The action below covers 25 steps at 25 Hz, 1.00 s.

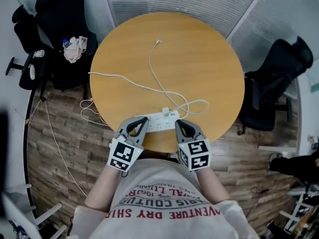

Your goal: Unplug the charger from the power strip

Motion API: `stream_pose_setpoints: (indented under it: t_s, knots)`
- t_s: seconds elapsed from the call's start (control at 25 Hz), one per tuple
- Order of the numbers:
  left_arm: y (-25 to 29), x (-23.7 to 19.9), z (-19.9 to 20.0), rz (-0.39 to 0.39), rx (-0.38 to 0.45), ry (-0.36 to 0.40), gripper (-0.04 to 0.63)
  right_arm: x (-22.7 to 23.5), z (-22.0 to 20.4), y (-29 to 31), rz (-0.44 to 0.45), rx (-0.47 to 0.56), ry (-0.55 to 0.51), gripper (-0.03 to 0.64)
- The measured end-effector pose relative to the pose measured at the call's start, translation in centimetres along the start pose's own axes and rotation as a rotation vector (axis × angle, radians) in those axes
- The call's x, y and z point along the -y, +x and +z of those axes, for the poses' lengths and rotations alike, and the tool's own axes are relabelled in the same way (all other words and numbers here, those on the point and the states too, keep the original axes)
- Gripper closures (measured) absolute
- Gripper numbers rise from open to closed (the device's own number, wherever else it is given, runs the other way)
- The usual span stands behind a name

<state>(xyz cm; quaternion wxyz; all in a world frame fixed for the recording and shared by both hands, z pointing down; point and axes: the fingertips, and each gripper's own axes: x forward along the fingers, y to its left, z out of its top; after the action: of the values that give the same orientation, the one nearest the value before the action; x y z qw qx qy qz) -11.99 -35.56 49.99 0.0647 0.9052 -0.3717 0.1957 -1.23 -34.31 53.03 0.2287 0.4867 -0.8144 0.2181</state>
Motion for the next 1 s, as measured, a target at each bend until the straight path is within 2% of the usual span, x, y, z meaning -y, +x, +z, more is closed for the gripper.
stream_pose_setpoints:
  t_s: [0.08,0.2,0.48,0.56,0.64,0.76,1.0]
  knots:
    - [1.3,0.4,-2.4,-0.079,-0.065,0.007,0.563,0.0,-0.9,1.0,-0.015,-0.03,0.033,0.588]
    - [3.3,0.8,-6.0,-0.166,-0.176,-0.023,0.563,0.1,-2.2,2.0,-0.03,-0.079,0.045,0.588]
    - [7.3,1.9,-12.0,-0.261,-0.341,-0.073,0.563,0.5,-4.4,4.0,-0.042,-0.153,0.033,0.588]
    - [8.2,2.7,-13.5,-0.298,-0.392,-0.045,0.563,0.6,-4.9,4.4,-0.042,-0.172,0.032,0.588]
    - [8.8,3.4,-14.4,-0.339,-0.432,0.017,0.563,0.5,-5.3,4.9,-0.037,-0.186,0.031,0.588]
    - [9.4,3.7,-15.3,-0.349,-0.464,0.06,0.563,0.0,-5.7,5.5,-0.009,-0.2,0.014,0.588]
    - [9.7,3.7,-15.6,-0.359,-0.463,0.017,0.563,-0.1,-6.7,6.8,-0.013,-0.244,-0.004,0.586]
